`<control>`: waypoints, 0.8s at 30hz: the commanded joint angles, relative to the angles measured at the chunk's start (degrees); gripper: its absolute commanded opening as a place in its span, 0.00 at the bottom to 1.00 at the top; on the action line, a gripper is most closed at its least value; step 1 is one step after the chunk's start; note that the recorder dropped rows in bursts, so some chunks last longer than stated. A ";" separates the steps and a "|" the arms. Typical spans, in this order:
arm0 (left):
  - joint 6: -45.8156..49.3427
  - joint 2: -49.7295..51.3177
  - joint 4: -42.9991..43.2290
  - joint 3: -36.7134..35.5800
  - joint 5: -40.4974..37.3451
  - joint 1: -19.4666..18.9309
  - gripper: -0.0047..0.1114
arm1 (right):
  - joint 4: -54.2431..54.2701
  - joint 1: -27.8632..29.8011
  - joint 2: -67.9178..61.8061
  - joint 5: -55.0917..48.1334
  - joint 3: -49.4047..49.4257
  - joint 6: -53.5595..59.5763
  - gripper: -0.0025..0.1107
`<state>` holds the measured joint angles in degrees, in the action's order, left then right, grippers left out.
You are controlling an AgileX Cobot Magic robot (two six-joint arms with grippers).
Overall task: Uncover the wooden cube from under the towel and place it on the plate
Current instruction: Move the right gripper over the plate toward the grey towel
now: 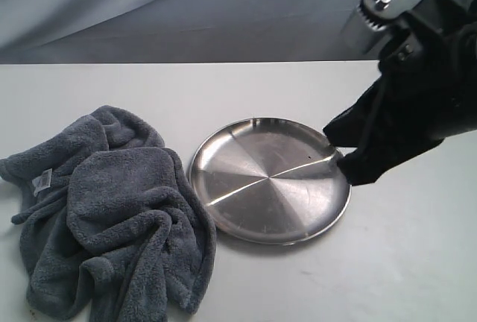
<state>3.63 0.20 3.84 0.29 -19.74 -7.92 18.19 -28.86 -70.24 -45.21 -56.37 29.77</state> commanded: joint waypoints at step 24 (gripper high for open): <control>-0.14 -0.20 -0.26 -0.29 0.33 -0.08 0.04 | -16.19 -18.31 -29.61 -16.42 -18.37 -14.78 0.02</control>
<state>3.63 0.20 3.84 0.29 -19.74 -7.92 3.74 -45.22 -97.44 -59.03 -71.52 14.75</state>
